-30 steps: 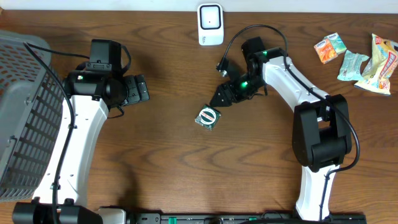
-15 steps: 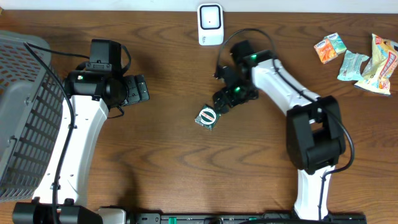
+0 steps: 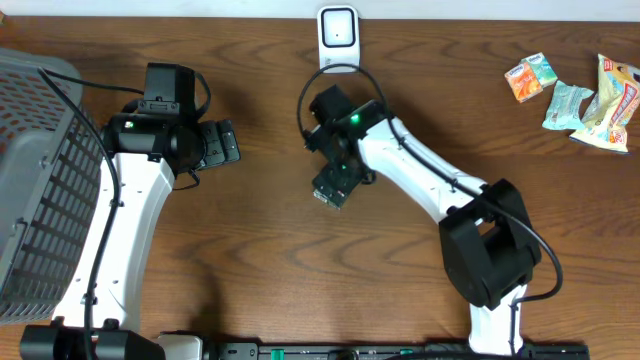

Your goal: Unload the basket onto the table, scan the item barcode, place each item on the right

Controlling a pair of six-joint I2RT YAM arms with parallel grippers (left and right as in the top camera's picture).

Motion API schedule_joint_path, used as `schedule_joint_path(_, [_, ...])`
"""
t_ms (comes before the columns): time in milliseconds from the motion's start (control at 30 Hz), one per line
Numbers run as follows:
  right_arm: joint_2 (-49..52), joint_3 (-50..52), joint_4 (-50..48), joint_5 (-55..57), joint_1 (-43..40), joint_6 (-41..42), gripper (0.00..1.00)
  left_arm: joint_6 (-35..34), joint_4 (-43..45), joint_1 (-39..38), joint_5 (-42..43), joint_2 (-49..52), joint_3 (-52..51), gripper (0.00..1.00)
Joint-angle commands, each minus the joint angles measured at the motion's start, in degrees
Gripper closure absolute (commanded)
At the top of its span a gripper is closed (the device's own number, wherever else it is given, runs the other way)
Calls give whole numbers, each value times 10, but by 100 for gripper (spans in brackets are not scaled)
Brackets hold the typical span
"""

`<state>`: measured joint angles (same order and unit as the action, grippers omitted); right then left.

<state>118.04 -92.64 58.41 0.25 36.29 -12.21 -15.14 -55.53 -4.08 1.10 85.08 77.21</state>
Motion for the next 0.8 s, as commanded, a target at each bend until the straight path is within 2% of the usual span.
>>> schedule_joint_path(0, [-2,-1,-2,12,21,-46,1,3,-1,0,-7,3,2,2])
schedule_joint_path(333, [2,21,-12,54,22,-83,1,3,-1,0,-7,3,2,2])
schedule_joint_path(767, [2,130,-154,54,22,-89,1,3,-1,0,-7,3,2,2])
